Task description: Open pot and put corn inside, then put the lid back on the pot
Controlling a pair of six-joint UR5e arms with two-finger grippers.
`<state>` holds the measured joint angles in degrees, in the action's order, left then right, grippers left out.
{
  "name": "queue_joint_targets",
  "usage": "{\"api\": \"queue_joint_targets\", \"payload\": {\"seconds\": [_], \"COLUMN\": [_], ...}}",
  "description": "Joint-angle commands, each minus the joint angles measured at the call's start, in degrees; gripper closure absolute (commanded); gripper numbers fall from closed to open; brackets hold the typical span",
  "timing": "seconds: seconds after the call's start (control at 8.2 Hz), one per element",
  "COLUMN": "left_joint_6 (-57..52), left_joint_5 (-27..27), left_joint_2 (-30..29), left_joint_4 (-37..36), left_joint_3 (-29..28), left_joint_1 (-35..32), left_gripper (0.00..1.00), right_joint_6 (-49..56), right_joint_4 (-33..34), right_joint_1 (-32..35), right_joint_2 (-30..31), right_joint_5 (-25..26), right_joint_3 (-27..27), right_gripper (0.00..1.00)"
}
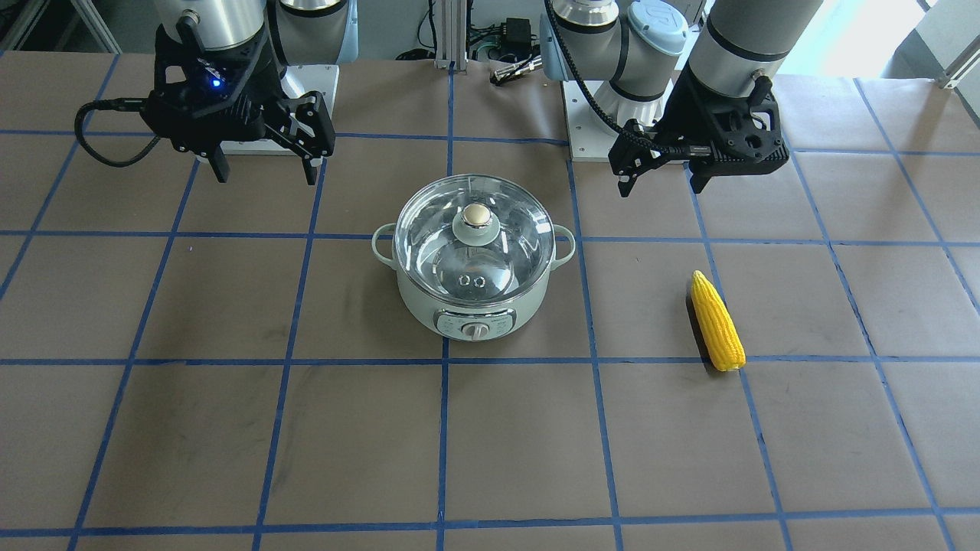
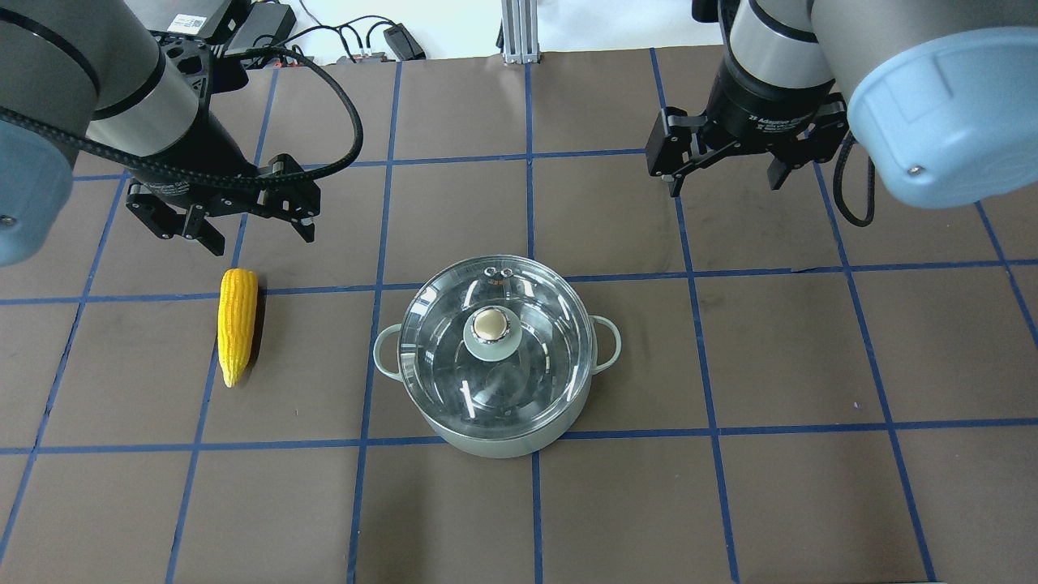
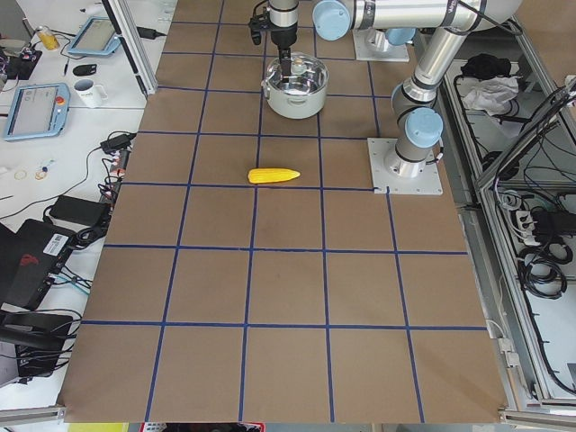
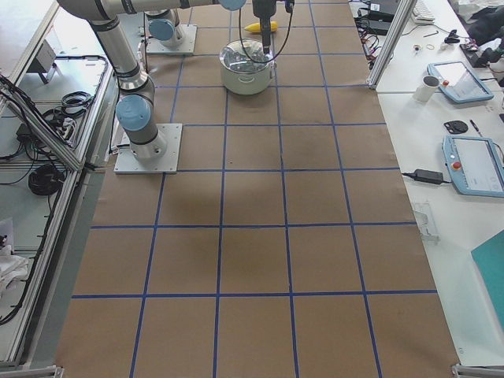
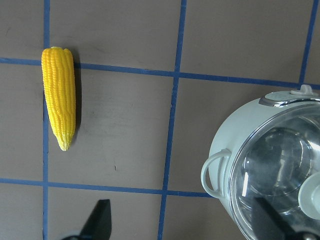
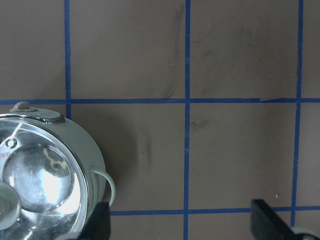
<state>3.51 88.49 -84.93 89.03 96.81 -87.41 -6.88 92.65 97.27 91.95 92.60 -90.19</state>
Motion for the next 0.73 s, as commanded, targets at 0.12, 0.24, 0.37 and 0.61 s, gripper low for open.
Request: {"api": "queue_joint_targets", "payload": {"seconds": [0.12,0.24,0.37,0.61], "left_joint_6": [-0.2,0.0,-0.1,-0.3], "left_joint_5": [-0.3,-1.0,-2.9,-2.8], "left_joint_2": [-0.1,-0.8,-2.0,-6.1], "left_joint_4": [0.0,0.0,1.0,0.1], "left_joint_3": [-0.2,-0.2,0.5,0.7], "left_joint_1": [0.0,0.7,1.1,4.9], "left_gripper": [0.00,0.00,0.00,0.00], "right_joint_6": [0.2,0.2,0.2,-0.1], "right_joint_4": [-2.6,-2.6,-2.6,-2.8], "right_joint_1": [-0.1,-0.1,0.0,0.5], "right_joint_2": [0.7,0.7,0.7,0.8], "right_joint_5": [1.0,1.0,0.9,0.0], "right_joint_3": [-0.2,-0.2,-0.5,-0.7], "right_gripper": [0.00,0.00,0.00,0.00]}}
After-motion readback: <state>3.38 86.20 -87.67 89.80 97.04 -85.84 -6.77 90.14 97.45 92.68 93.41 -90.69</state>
